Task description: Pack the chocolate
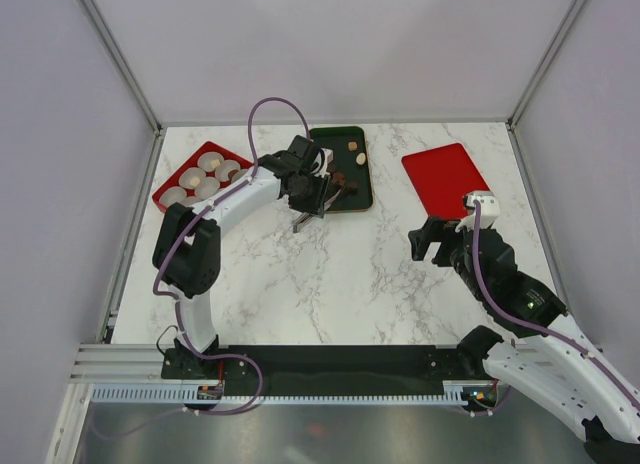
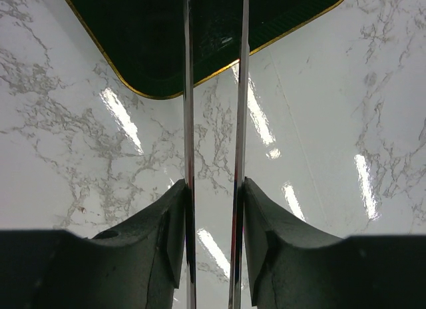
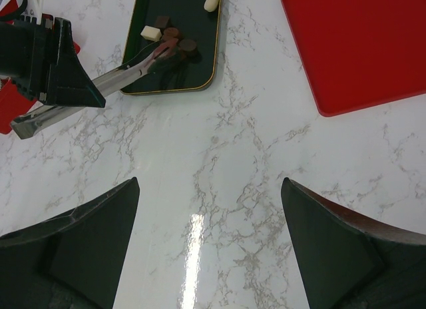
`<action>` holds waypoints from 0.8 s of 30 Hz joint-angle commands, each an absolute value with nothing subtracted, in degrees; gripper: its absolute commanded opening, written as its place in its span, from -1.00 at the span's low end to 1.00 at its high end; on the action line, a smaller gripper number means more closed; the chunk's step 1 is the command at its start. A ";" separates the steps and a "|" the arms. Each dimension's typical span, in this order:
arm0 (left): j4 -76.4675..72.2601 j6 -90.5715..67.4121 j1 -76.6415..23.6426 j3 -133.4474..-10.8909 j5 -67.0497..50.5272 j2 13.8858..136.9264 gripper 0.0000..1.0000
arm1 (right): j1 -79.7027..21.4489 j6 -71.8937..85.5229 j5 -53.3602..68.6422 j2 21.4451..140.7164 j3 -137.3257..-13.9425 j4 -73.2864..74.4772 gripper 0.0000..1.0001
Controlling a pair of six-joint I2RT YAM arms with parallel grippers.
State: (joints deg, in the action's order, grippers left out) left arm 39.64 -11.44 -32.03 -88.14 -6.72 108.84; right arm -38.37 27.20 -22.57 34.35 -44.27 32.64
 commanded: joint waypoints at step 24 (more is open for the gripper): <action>48.33 -14.68 -29.45 -94.48 -2.99 95.19 -0.36 | -38.41 27.86 -22.24 32.17 -46.23 32.78 0.93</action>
